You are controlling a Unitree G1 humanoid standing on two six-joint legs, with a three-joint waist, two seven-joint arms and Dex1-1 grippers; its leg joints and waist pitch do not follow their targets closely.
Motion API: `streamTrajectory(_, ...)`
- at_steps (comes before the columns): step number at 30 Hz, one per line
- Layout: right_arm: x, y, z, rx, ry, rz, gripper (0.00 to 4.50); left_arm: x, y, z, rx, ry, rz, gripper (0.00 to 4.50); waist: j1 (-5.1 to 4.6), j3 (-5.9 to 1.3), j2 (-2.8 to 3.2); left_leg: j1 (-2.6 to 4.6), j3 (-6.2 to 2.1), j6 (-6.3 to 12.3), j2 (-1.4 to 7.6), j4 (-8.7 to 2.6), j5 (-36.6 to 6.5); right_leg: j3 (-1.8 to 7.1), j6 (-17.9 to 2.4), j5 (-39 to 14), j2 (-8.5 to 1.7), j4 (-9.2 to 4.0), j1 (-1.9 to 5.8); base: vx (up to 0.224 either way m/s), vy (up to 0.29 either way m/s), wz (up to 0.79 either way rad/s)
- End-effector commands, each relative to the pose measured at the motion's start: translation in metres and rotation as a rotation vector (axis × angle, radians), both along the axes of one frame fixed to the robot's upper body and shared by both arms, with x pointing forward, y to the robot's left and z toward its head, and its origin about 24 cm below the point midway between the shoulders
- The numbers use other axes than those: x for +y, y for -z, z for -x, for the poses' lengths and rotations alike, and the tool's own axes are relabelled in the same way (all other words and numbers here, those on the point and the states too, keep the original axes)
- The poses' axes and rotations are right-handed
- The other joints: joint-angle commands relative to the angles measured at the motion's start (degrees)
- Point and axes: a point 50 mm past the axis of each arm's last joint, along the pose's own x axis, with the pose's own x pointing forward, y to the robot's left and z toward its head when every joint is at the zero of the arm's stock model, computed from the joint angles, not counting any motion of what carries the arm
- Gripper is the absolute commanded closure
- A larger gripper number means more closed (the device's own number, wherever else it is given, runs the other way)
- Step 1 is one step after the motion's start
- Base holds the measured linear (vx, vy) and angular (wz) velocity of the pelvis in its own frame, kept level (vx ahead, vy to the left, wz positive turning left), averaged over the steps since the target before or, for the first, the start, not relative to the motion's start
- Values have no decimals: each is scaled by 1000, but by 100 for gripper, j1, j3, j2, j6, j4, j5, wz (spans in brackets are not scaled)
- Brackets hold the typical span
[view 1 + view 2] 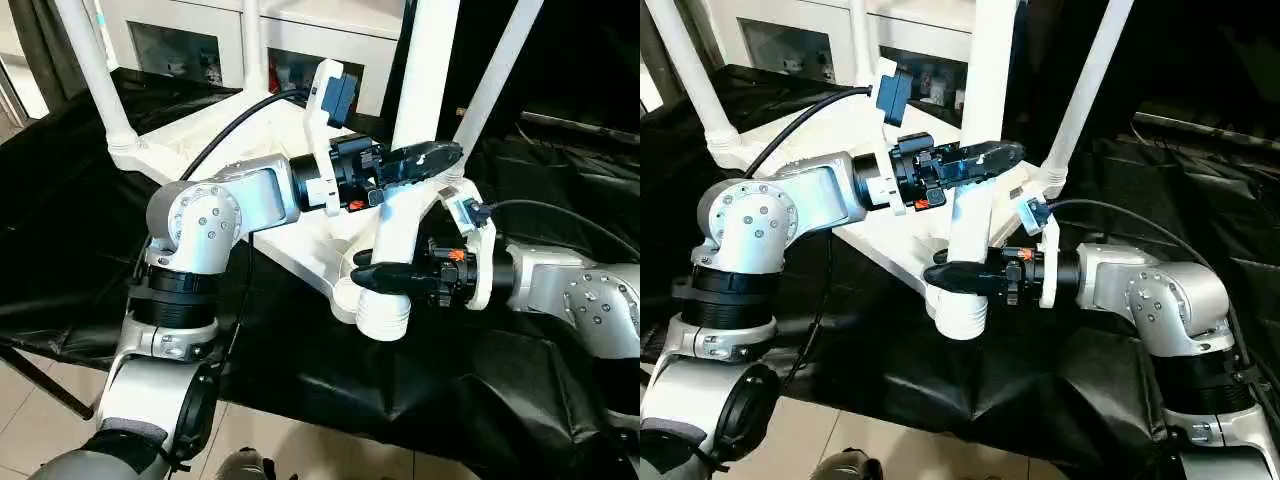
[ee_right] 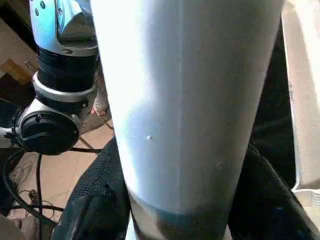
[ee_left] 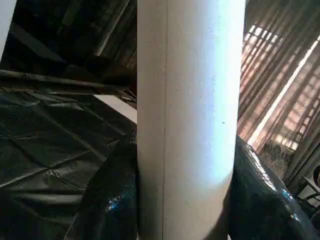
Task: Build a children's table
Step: Pick table leg
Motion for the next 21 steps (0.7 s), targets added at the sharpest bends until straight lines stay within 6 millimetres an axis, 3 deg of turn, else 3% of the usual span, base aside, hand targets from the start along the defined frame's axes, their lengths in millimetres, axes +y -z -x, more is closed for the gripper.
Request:
streamTrajectory(1,-8,0,-3,-3,48,12,185,-4,-9,7,-45,61,14,267,14,-502,-51,196,-291,-264,539,-445,-738,358,-945,-1493,-699,-458,252,0,0,0)
streamTrajectory(7,-13,-6,-4,6,59,-8,142,-2,-8,6,-49,58,9,267,17,-503,-41,194,-289,-260,537,-442,-738,359,-953,-1496,-701,-458,255,0,0,0)
streamTrajectory(21,-14,-7,0,14,22,-15,142,0,-9,5,-50,56,6,267,23,-506,-38,199,-291,-260,539,-439,-739,353,-979,-1466,-692,-451,256,0,0,0)
